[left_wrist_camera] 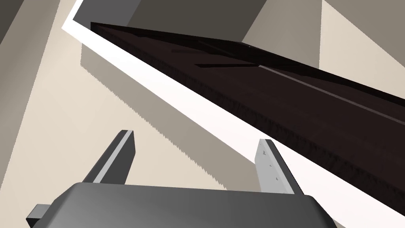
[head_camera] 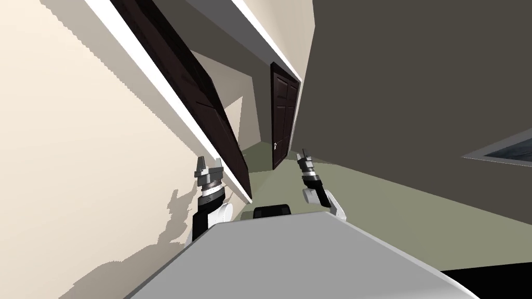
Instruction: Push the door open
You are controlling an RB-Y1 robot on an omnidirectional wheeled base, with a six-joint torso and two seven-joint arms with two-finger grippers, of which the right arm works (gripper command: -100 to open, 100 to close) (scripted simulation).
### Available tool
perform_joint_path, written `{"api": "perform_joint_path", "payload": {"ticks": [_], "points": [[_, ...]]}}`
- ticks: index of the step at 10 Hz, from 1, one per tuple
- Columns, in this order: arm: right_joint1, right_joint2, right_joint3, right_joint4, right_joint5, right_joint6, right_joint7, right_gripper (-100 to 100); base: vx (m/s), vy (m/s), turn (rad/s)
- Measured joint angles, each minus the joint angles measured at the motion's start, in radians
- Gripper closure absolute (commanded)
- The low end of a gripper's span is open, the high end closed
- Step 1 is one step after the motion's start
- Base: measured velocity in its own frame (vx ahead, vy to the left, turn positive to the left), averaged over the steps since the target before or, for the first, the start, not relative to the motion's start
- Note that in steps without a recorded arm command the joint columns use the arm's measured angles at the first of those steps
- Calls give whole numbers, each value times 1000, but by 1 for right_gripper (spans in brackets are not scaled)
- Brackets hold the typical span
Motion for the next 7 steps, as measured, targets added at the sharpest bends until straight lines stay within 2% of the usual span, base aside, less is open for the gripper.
{"api": "perform_joint_path", "payload": {"ticks": [2,5,7], "points": [[-22,-8,5,38,8,-4,-7,-100,96,-86,51],[-45,-16,15,107,20,-29,-17,-100,92,-69,44],[-67,-20,23,152,30,-36,-23,-100,91,-71,46]]}}
